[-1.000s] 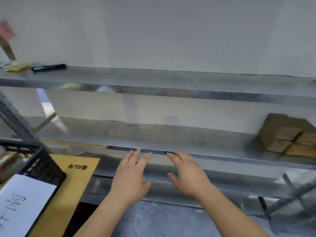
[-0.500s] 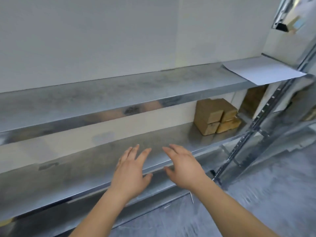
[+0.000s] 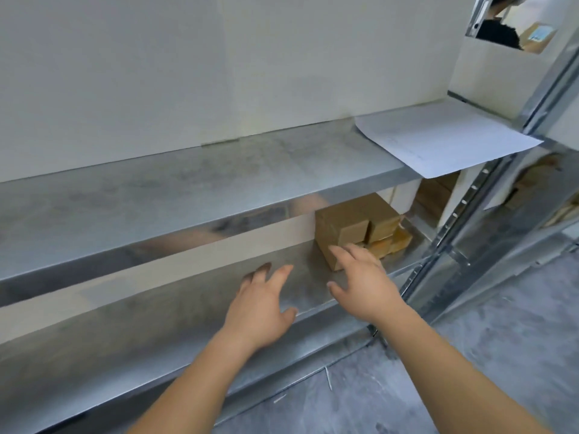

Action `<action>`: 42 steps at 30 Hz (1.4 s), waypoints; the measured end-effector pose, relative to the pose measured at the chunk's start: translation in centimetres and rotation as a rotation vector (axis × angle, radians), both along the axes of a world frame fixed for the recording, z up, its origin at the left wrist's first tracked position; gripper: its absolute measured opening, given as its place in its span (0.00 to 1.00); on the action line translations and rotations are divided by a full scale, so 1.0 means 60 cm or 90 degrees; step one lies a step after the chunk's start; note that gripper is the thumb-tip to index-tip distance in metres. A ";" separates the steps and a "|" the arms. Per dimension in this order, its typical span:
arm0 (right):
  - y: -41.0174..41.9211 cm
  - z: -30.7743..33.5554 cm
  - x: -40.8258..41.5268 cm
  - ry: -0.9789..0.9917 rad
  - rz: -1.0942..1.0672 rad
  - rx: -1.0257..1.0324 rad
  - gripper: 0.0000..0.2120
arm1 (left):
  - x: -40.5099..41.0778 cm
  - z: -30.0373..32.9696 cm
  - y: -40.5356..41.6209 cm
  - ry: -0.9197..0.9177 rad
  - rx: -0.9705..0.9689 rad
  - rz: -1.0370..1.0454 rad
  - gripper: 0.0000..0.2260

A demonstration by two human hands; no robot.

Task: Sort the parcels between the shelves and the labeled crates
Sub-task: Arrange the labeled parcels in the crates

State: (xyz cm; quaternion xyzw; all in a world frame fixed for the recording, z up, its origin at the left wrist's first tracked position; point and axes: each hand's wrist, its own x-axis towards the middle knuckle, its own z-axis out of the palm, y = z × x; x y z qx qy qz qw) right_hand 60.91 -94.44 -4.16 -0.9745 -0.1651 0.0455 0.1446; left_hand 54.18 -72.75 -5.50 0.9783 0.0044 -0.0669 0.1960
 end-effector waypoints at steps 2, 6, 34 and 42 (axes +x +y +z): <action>-0.035 0.000 0.062 -0.023 -0.014 -0.021 0.34 | 0.042 -0.010 -0.037 0.021 -0.028 0.015 0.38; -0.087 -0.012 0.187 -0.029 -0.017 -0.043 0.42 | 0.128 -0.021 -0.103 0.043 -0.014 0.015 0.39; -0.018 -0.072 0.201 -0.008 0.231 0.309 0.25 | 0.196 -0.034 -0.122 -0.178 -0.239 0.264 0.04; 0.074 -0.049 0.100 0.141 0.284 0.347 0.38 | 0.026 -0.030 -0.037 -0.174 -0.297 0.381 0.42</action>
